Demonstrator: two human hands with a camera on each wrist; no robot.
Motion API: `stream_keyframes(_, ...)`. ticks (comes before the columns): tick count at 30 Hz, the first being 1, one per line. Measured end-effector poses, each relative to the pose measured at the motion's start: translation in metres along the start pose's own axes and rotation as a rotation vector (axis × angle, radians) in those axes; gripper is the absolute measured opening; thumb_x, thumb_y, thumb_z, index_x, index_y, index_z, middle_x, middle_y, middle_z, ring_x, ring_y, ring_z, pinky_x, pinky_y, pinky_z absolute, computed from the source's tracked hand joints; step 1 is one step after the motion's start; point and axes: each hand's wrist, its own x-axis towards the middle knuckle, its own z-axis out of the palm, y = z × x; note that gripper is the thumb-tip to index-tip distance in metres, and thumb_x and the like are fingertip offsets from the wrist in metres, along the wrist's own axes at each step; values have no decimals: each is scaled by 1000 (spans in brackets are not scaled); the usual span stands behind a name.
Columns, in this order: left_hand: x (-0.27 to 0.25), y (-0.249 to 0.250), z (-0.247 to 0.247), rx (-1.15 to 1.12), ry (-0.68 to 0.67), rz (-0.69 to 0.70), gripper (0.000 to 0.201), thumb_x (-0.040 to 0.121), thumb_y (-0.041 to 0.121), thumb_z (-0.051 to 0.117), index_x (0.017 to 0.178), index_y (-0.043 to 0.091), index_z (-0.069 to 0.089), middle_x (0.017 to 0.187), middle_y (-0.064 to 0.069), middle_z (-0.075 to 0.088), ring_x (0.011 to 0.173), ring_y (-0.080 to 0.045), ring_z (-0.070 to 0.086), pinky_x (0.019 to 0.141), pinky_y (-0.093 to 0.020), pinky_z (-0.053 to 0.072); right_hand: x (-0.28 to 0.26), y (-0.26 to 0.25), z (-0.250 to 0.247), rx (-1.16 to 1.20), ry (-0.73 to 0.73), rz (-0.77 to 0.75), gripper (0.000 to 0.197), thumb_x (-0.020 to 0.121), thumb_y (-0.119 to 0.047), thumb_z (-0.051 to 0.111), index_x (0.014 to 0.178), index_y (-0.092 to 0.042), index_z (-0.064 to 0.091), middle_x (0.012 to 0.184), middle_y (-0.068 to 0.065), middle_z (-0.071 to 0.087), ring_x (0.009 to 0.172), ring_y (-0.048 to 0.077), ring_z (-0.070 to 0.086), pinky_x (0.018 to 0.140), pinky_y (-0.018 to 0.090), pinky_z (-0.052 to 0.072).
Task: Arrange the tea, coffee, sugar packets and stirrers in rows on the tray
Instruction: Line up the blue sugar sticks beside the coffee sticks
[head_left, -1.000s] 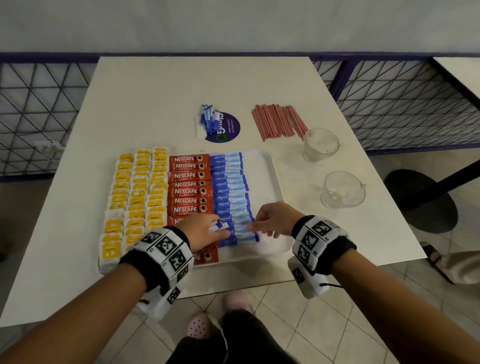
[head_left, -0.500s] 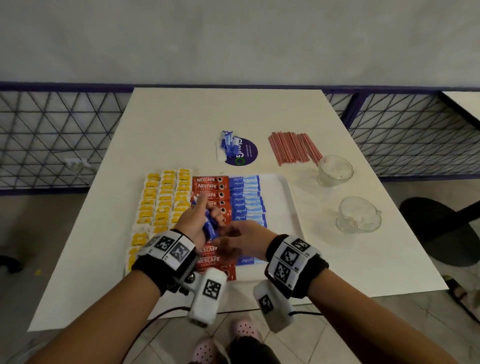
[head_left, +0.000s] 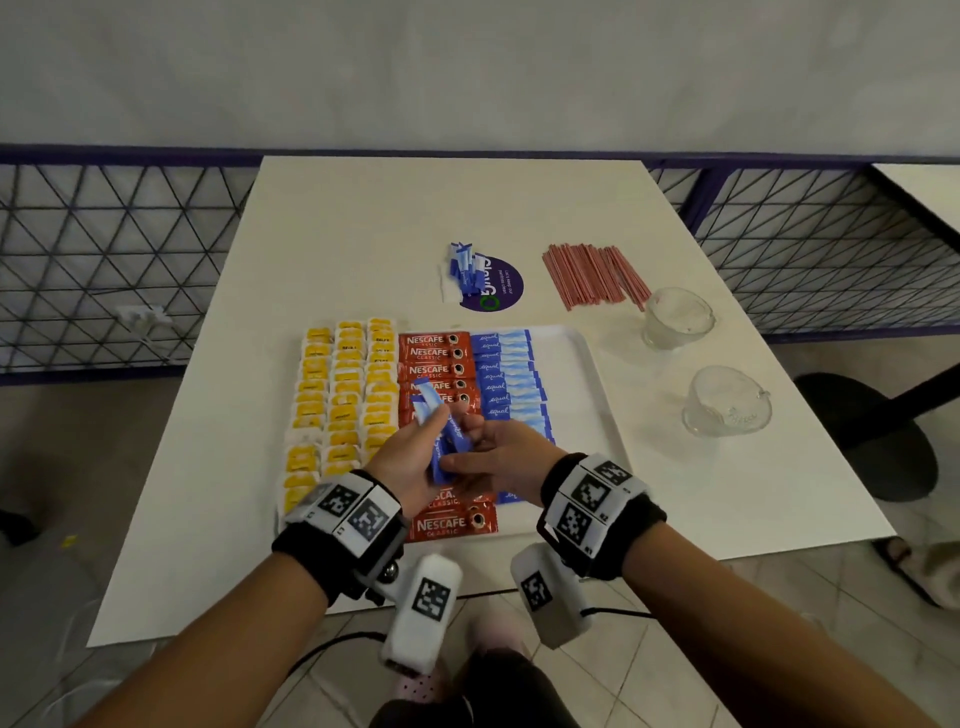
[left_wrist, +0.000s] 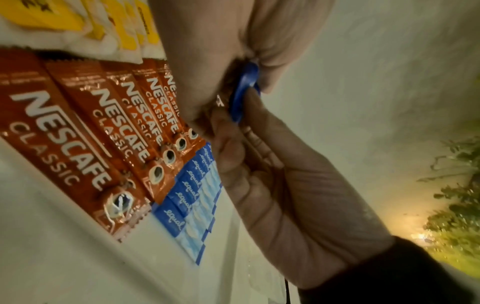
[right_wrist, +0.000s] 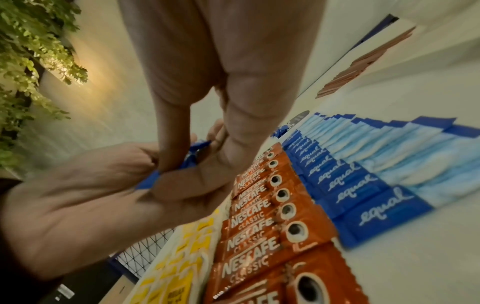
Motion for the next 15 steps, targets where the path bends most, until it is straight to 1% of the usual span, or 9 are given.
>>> stream_keyframes(2,-1,0,-3,70,-33,8,29,102,21,29,95,10,55,87,-6,60,67,-13,65,50,-20,54,-2,3,-1,-91,45,12,10,82,-14,68,83,-11,58,81,9,66,70,20,65,79,35,57)
stream_keyframes(3,-1,1,-4,123,-42,15,29,102,21,29,96,11,56,88,-6,60,63,-11,66,50,-21,54,-5,4,-1,-117,58,24,13,82,-20,69,83,-13,58,83,9,66,74,23,65,81,39,57)
stream_keyframes(4,0,2,-7,195,-46,26,29,102,22,30,96,13,57,88,-5,61,62,-11,65,50,-21,53,-6,4,-3,-137,68,34,15,83,-26,67,83,-15,58,83,8,66,73,23,64,78,38,57)
stream_keyframes(7,3,5,-12,400,-62,1,27,100,26,37,94,17,61,80,-5,62,62,-14,60,51,-25,52,-11,2,-10,-312,195,8,25,88,-41,57,79,-18,54,70,1,62,56,12,57,57,24,53)
stream_keyframes(9,4,5,-13,514,-83,-50,25,96,31,45,93,13,62,68,-5,63,53,-14,57,45,-23,47,-13,2,-18,-313,282,-39,22,88,-39,58,84,-18,53,69,1,59,55,12,54,56,23,49)
stream_keyframes(11,3,4,-11,633,-121,-84,26,91,36,52,84,12,60,58,-1,60,42,-10,52,35,-18,39,-15,2,-25,-175,271,-61,21,87,-28,62,100,-16,51,74,2,60,58,13,54,56,24,49)
stream_keyframes(12,4,2,-10,683,-152,-86,27,90,38,53,81,12,58,59,-1,58,40,-8,50,33,-16,35,-16,2,-28,-129,257,-64,25,87,-23,62,107,-14,50,76,2,61,60,13,55,56,23,49)
stream_keyframes(13,4,1,-8,722,-186,-86,28,89,39,53,80,12,56,62,-1,56,40,-7,48,32,-15,33,-16,3,-31,-113,249,-64,25,87,-20,63,108,-12,51,77,3,62,61,13,56,55,22,49)
stream_keyframes(15,6,-1,-4,814,-228,-72,29,90,40,52,81,13,55,63,0,55,41,-6,45,34,-15,30,-18,4,-39,-142,240,-70,11,87,-15,62,94,-8,56,75,4,62,61,14,55,54,20,47)
